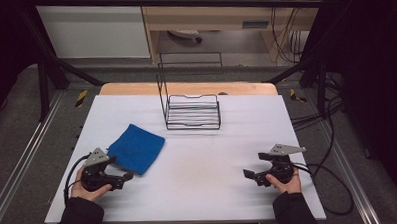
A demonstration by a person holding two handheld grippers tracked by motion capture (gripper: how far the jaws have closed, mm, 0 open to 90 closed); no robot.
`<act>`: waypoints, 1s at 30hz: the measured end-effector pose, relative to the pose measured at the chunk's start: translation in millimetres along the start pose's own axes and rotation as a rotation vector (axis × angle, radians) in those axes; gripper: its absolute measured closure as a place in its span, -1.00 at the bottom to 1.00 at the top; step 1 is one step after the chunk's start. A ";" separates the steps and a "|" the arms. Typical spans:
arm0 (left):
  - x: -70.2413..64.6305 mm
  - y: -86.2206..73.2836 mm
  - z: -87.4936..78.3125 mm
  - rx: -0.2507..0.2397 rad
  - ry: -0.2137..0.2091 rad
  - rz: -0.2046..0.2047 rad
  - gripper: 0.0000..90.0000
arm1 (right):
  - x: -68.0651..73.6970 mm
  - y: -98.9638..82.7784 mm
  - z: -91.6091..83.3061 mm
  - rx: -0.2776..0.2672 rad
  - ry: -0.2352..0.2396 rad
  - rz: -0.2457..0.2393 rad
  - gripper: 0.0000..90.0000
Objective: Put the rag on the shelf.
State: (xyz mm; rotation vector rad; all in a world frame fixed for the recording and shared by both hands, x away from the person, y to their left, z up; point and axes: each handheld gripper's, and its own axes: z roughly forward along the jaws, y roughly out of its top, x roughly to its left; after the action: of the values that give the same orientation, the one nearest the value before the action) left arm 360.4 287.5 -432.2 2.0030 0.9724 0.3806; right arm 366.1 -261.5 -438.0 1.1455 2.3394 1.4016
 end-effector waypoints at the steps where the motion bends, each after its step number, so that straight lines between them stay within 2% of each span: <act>1: -0.3 0.2 0.1 0.000 0.000 0.002 -0.88 | 0.0 -0.1 -0.4 0.000 0.000 0.005 -0.97; 4: -0.9 0.3 0.3 0.002 -0.001 0.004 -0.88 | 0.0 0.2 -0.9 -0.004 -0.001 0.009 -0.97; 8: -1.7 1.2 0.0 0.006 0.019 -0.004 -0.85 | 0.1 0.4 -0.8 -0.003 -0.003 0.010 -0.97; 18: -4.7 8.1 -1.0 0.007 0.024 -0.011 -0.79 | 0.0 0.7 -0.6 -0.002 -0.011 0.010 -0.97; 24: -9.7 17.1 3.3 0.026 0.008 -0.024 -0.67 | 0.2 0.5 -0.1 0.002 -0.012 0.011 -0.97; 27: -15.2 23.3 9.3 0.045 0.005 -0.014 -0.59 | 0.3 0.6 0.2 0.004 -0.013 0.013 -0.97; 30: -22.5 28.4 18.0 0.074 0.003 0.009 -0.40 | 0.3 0.6 0.3 0.005 -0.015 0.013 -0.97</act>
State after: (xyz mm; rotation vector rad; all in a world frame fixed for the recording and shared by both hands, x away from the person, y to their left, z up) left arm 370.2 250.9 -418.1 2.0741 0.9929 0.3573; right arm 366.4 -261.0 -437.6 1.1702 2.3309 1.3875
